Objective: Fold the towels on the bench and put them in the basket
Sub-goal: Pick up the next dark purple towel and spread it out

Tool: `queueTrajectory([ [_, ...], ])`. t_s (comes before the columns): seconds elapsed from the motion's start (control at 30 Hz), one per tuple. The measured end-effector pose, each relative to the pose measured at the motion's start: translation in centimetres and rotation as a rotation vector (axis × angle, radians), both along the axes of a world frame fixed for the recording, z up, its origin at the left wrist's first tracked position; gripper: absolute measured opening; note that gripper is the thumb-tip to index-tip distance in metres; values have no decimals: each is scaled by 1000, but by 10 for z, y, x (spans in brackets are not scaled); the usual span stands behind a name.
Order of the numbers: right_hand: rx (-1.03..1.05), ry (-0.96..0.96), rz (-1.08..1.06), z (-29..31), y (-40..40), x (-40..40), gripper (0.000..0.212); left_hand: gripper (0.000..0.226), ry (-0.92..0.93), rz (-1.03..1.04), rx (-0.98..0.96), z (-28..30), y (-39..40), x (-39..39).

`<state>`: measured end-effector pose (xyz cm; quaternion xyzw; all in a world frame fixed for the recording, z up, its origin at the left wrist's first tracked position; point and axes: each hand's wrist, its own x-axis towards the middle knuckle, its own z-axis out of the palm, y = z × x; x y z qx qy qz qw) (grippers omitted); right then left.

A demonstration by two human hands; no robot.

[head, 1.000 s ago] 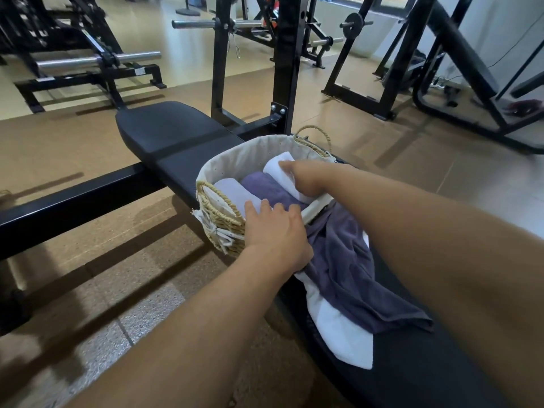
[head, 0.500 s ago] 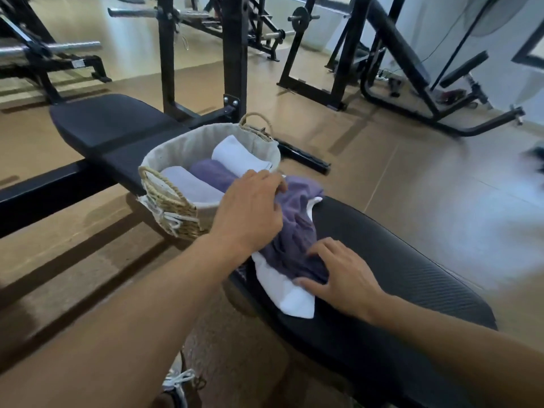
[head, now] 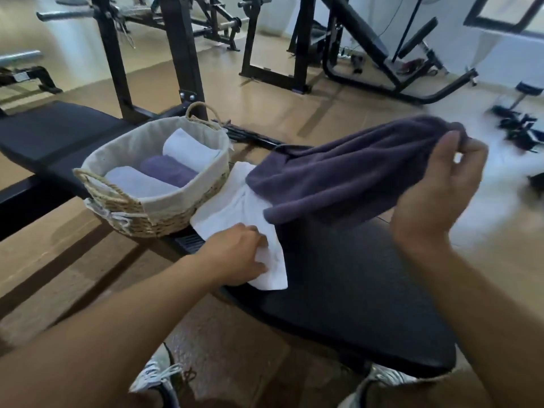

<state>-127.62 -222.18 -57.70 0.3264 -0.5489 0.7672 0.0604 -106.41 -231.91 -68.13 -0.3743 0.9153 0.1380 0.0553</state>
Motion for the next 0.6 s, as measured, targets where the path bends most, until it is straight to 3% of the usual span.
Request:
queueTrajectory([
  [0.07, -138, 67, -59, 15, 17, -11, 11, 52, -17, 19, 16, 2, -1, 0],
  [0.13, -50, 70, -45, 23, 28, -13, 11, 44, 24, 56, -1, 2, 1, 0],
  [0.2, 327, 126, 76, 16, 31, -8, 16, 33, 168, 108, -37, 1, 5, -3],
  [0.3, 933, 321, 617, -5, 37, -3, 4, 30, 483, 134, -106, 3, 9, -9],
  [0.37, 1126, 490, 965, -12, 44, 0, 9, 45, 610, 29, -54, 9, 12, -13],
  [0.5, 1098, 535, 1324, -8, 55, 10, 15, 60, 671, -339, 253, 17, 30, -19],
  [0.6, 1141, 542, 1380, 0, 64, 6, 27, 53, 618, -520, 273, 9, 43, -27],
])
